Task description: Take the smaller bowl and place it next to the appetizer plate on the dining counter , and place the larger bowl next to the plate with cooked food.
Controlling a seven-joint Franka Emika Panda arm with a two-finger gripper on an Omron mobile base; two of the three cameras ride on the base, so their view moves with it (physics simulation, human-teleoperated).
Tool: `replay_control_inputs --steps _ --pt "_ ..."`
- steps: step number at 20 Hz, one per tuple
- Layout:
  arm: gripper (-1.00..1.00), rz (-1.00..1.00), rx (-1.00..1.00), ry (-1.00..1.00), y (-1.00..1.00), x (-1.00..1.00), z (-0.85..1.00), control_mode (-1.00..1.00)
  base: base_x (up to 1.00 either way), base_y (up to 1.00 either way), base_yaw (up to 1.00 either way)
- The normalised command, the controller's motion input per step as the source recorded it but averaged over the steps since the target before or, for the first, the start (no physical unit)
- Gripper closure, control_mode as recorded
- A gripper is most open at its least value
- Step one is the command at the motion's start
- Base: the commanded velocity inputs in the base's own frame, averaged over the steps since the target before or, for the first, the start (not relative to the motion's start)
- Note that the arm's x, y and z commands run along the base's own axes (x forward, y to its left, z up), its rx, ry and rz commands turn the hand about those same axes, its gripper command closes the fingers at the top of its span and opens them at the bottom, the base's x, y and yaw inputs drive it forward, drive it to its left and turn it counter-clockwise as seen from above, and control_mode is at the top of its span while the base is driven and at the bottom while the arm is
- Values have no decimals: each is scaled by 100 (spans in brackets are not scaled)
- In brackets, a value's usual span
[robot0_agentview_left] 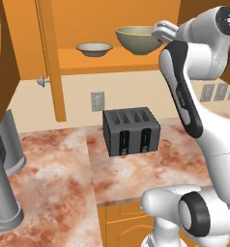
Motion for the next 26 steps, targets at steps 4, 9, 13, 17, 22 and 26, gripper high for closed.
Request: replay_control_inputs --steps 4,9,13,17,22,26 --pt "-100 0 1 6 4 68 13 -100 0 0 0" --pt "-100 -1 5 1 -1 78 0 -100 0 0 0" --pt "-100 -3 9 7 -3 71 -10 -100 0 0 0" --pt "-100 -1 2 9 0 67 -8 -100 0 0 0" --pt "-100 -2 0 14 0 65 0 -100 0 0 0" --pt "-100 -3 0 12 0 62 0 -100 0 0 0"
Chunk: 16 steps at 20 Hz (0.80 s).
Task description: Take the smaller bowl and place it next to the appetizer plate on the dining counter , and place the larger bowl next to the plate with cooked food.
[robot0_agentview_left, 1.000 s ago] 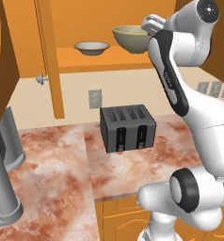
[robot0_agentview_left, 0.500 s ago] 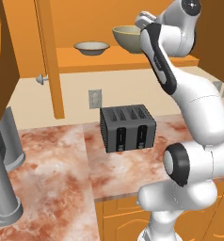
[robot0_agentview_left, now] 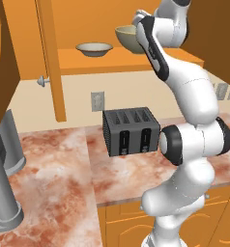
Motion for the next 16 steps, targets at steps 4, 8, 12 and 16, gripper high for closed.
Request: replay_control_inputs --steps 4,8,12,16 --pt "-100 -3 0 11 1 61 0 -100 0 0 0" --pt "100 -4 0 8 1 45 -7 -100 0 0 0" --pt "100 -3 -1 5 2 18 -24 -100 0 0 0" --pt "100 -2 0 0 3 0 -56 -100 0 0 0"
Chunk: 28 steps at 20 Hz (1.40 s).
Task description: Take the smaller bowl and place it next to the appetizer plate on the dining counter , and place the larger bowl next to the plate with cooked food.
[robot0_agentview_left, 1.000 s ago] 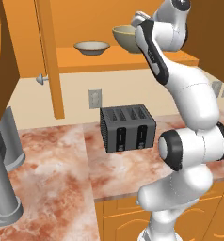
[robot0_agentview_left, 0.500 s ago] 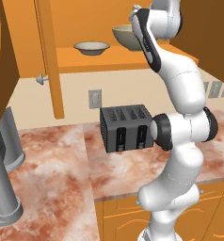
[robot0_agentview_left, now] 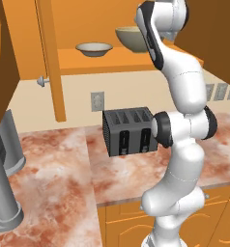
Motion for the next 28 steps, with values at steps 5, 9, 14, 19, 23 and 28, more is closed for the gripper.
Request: replay_control_inputs --steps 5,9,14,19,23,28 --pt "100 0 0 -1 1 3 -18 -100 0 0 0" --pt "100 0 -8 -40 0 -14 -49 -100 0 0 0" --pt "100 0 -18 -60 1 -60 -33 -100 0 0 0" --pt "100 3 -8 -19 14 -78 -30 -100 0 0 0" --pt "100 18 -2 5 27 -100 -3 -100 0 0 0" --pt "100 15 0 2 3 -100 12 -100 0 0 0"
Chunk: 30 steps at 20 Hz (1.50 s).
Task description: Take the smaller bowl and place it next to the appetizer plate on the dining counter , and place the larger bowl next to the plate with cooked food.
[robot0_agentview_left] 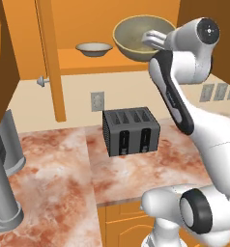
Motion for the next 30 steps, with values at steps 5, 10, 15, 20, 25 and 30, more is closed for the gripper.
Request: replay_control_inputs --steps 5,10,15,20,25,30 --pt "100 9 0 6 0 -100 18 -100 0 0 0" --pt "100 3 0 11 0 -88 11 -100 0 0 0" --pt "100 -1 0 14 0 -99 2 -100 0 0 0" --pt "100 -10 0 3 -7 -100 -6 -100 0 0 0" --pt "100 -2 0 0 -2 -20 -1 100 -80 -14 -4" --pt "100 0 0 0 0 0 0 100 -93 -39 -19"
